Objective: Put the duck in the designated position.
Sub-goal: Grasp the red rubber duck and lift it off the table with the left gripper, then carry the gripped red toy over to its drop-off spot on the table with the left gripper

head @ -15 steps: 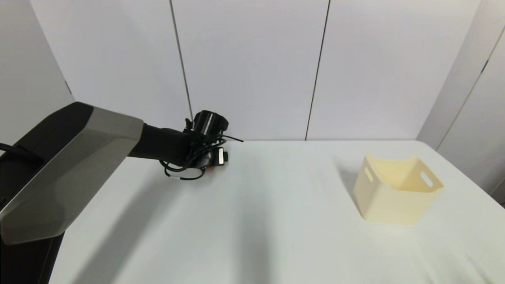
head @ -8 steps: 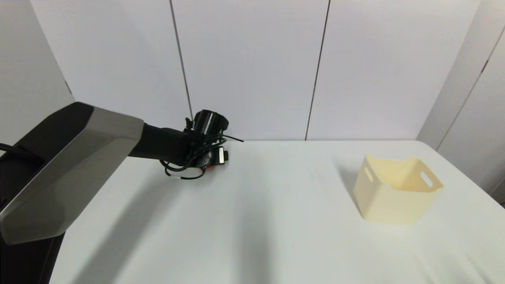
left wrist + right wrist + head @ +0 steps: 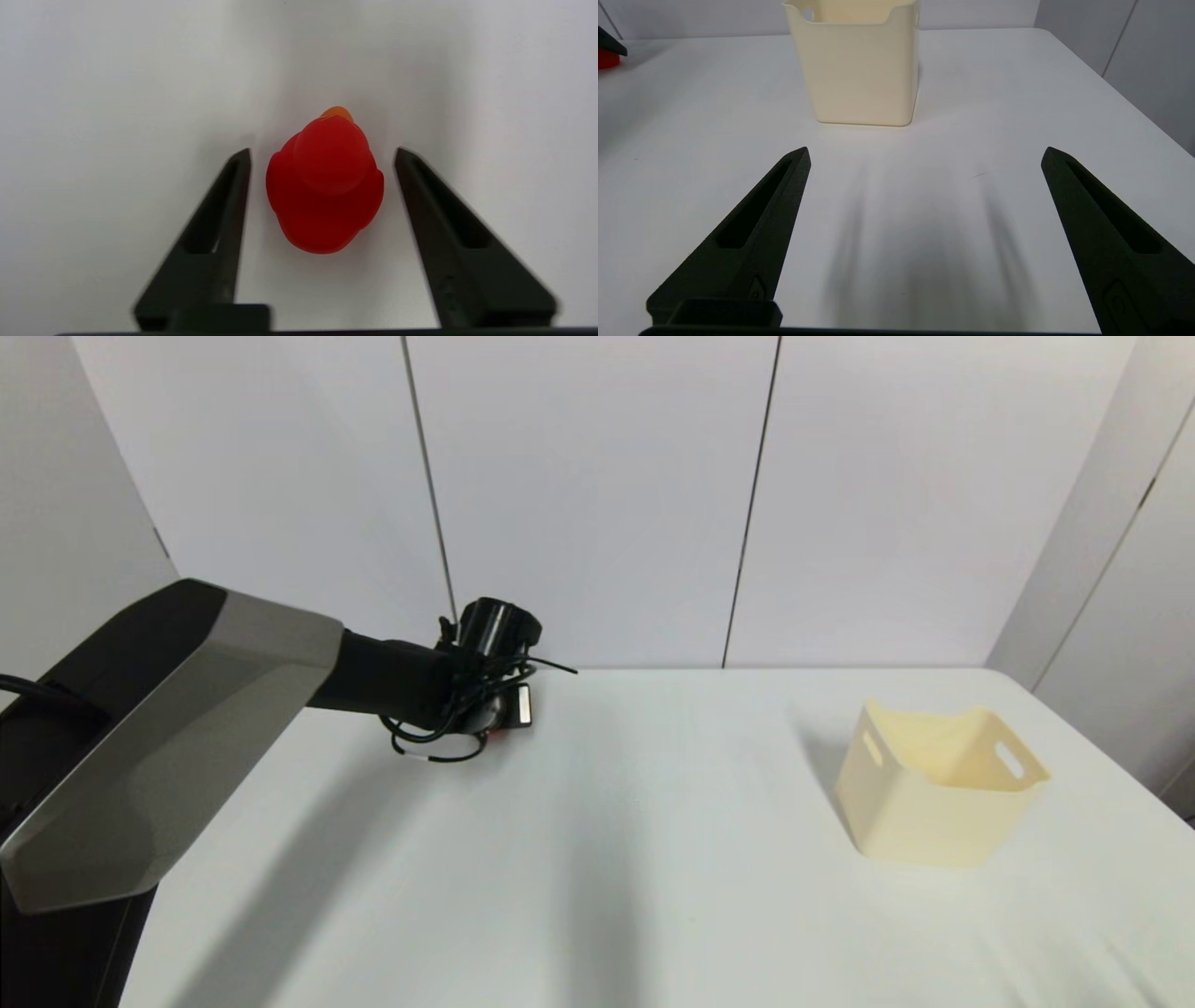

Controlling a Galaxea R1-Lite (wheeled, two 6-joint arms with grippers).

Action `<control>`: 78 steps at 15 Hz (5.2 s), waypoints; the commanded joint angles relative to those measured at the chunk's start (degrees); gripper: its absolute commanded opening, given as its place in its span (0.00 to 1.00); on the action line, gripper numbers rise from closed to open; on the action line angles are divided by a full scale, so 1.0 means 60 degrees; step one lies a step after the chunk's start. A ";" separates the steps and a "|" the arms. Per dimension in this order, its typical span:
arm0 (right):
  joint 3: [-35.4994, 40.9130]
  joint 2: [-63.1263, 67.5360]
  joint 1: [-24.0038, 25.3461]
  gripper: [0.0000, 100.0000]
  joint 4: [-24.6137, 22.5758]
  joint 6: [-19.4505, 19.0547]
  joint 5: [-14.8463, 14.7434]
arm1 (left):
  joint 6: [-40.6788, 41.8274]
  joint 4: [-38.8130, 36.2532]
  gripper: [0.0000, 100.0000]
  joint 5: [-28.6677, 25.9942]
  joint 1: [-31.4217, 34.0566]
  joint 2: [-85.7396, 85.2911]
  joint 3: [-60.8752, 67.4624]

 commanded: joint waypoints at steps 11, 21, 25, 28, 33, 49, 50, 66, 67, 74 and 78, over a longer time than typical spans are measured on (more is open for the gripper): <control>0.0000 0.0012 -0.0007 1.00 -0.0003 0.0001 0.0000 | 0.0829 0.0048 0.00 -0.0704 -0.0192 -0.0464 -0.0252; 0.0000 0.0012 -0.0007 1.00 -0.0003 0.0001 0.0000 | 0.2528 0.0165 0.00 -0.4732 -0.1789 0.0430 -0.2508; 0.0000 0.0012 -0.0007 1.00 -0.0003 0.0001 0.0000 | 0.2747 0.0165 0.00 -0.5157 -0.2507 0.1118 -0.3269; 0.0000 0.0012 0.0008 1.00 -0.0003 0.0001 0.0000 | 0.2791 0.0165 0.00 -0.5143 -0.2771 0.1352 -0.3386; 0.0000 0.0012 -0.0007 1.00 -0.0003 0.0001 0.0000 | 0.3099 0.0107 0.00 -0.5143 -0.2829 0.1499 -0.3577; 0.0000 0.0012 -0.0007 1.00 -0.0003 0.0001 0.0014 | 0.4256 -0.3174 0.00 -0.5260 -0.3195 0.2041 -0.3679; 0.0000 0.0012 0.0008 1.00 -0.0003 0.0001 0.0000 | 0.4271 -0.3365 0.00 -0.5260 -0.3283 0.2114 -0.3723; 0.0000 0.0012 -0.0006 1.00 -0.0003 0.0001 0.0000 | 0.4271 -0.5401 0.00 -0.5260 -0.4206 0.3008 -0.3723; 0.0000 0.0012 -0.0007 1.00 -0.0003 0.0001 0.0014 | 0.4271 -0.5416 0.00 -0.5260 -0.4206 0.3022 -0.3723; 0.0000 0.0012 -0.0007 1.00 -0.0003 0.0001 0.0000 | 0.4242 -0.5870 0.00 -0.5260 -0.4148 0.3345 -0.3738; 0.0000 0.0012 0.0008 1.00 -0.0003 0.0001 0.0000 | 0.4271 -0.6456 0.00 -0.5274 -0.3884 0.3638 -0.3738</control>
